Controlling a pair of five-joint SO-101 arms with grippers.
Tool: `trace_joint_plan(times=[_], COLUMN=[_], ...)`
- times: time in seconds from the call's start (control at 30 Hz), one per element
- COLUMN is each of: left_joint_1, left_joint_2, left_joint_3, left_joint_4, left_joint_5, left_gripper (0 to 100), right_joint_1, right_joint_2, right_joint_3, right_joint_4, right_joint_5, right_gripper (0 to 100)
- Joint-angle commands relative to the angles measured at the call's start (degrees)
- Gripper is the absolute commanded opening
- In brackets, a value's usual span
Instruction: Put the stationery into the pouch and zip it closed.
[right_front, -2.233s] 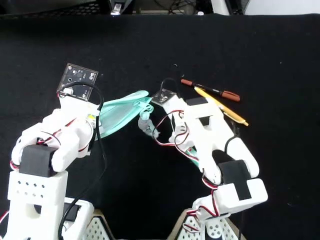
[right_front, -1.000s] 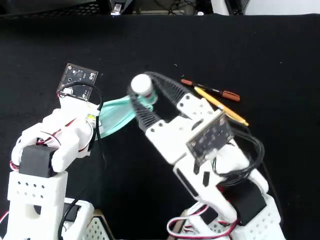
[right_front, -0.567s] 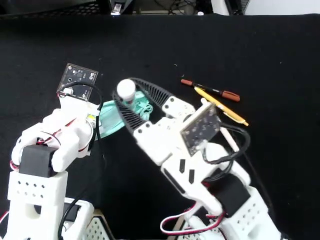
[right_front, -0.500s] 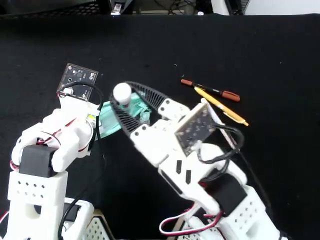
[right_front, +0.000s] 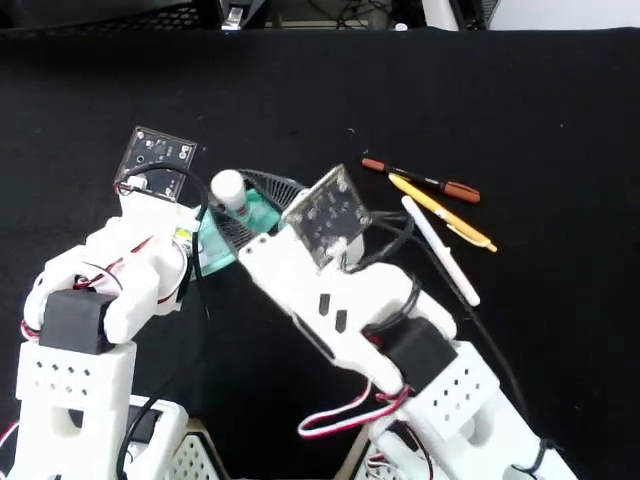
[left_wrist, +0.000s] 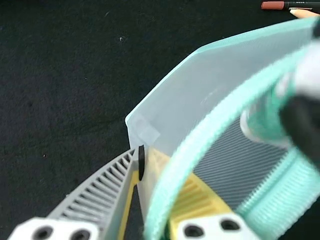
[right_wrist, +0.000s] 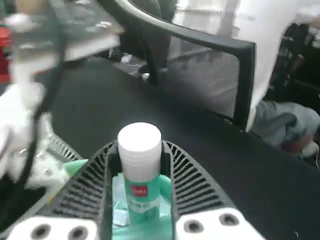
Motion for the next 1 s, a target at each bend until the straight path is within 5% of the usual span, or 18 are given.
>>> trace_joint_plan(times=[0.0, 0.13, 0.37, 0.97], left_joint_1=[-0.31, -0.31, -0.31, -0.31], left_joint_2=[4.57, 4.57, 4.57, 4.57], left_joint_3=[3.91, 3.91, 3.91, 4.0], left_joint_4=[-0.18, -0.18, -0.18, -0.18], left_joint_5=[-0.7, -0.7, -0.7, -0.7], left_gripper=[3, 3, 3, 3], right_joint_1=[3.34, 3.34, 3.16, -2.02], right_joint_2=[1.01, 2.68, 5.14, 5.05], right_joint_3=[-0.22, -0.75, -4.7, -32.92], right_joint_4=[1.49, 6.15, 14.51, 34.81], right_joint_5=[0.18, 0.18, 0.18, 4.84], right_gripper=[1.4, 2.7, 25.2, 24.9])
